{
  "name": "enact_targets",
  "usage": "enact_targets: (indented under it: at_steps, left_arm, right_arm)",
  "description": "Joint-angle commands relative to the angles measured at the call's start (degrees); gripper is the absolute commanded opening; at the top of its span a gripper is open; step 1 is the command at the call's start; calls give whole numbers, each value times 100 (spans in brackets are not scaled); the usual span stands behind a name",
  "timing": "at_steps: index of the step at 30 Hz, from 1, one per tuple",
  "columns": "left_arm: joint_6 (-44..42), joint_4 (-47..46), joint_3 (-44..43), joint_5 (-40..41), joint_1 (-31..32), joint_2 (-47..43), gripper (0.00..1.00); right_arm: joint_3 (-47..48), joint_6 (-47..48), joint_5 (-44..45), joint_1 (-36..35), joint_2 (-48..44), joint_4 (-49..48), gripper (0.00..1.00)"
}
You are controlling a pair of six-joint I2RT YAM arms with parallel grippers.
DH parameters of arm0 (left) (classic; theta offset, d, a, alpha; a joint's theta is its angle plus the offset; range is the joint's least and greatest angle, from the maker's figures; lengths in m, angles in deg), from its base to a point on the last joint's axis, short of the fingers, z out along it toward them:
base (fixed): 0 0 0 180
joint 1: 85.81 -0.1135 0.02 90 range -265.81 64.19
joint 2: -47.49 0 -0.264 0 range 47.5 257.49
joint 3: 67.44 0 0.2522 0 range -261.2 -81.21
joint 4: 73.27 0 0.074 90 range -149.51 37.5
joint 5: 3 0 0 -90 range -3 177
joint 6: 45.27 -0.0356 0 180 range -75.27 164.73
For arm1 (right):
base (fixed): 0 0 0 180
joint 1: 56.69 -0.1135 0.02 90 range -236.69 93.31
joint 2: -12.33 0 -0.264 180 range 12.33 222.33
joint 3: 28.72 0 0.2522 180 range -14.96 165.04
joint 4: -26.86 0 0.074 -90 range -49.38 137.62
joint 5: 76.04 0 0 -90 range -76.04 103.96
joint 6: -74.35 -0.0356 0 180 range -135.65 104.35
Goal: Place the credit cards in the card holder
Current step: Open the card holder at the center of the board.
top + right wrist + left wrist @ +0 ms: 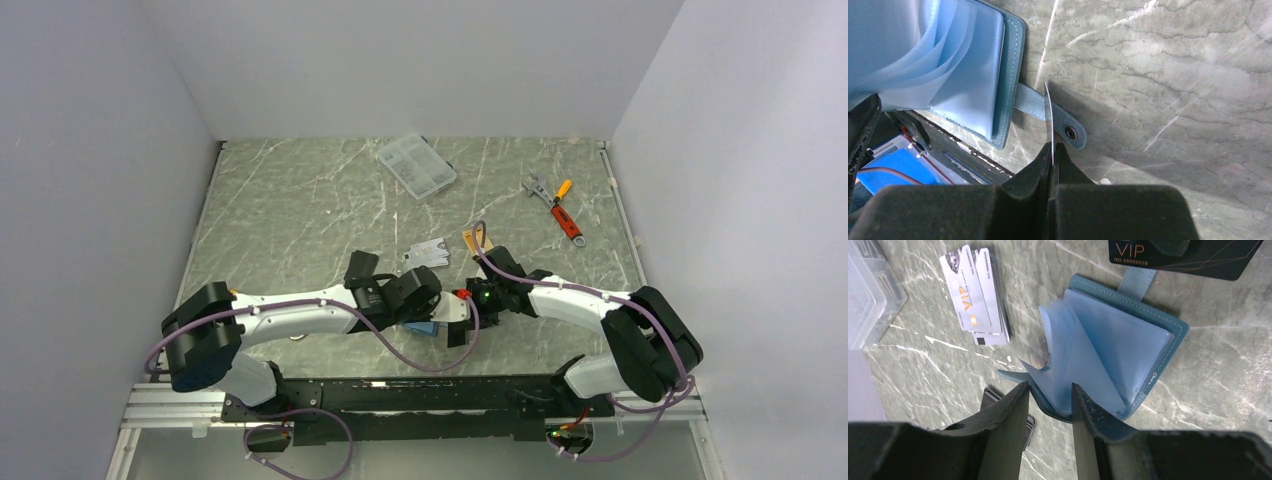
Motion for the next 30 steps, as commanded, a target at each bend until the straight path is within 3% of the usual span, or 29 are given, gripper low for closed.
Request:
enact_targets:
  at_steps: [1, 8, 13, 30]
  left_arm:
    - [118, 322, 187, 271, -137, -198, 40]
    - [128, 504, 401, 98, -302, -298, 35]
    - [142, 624, 551, -488, -557, -412, 28]
    - [228, 614, 18, -1768, -978, -234, 28]
  right_arm:
    - [-264, 167, 1201, 52, 56, 380, 0]
    - [-321, 167, 1220, 51, -39, 400, 0]
    - [-284, 173, 1214, 58, -59, 409, 0]
    - [-277, 217, 1229, 50, -5, 393, 0]
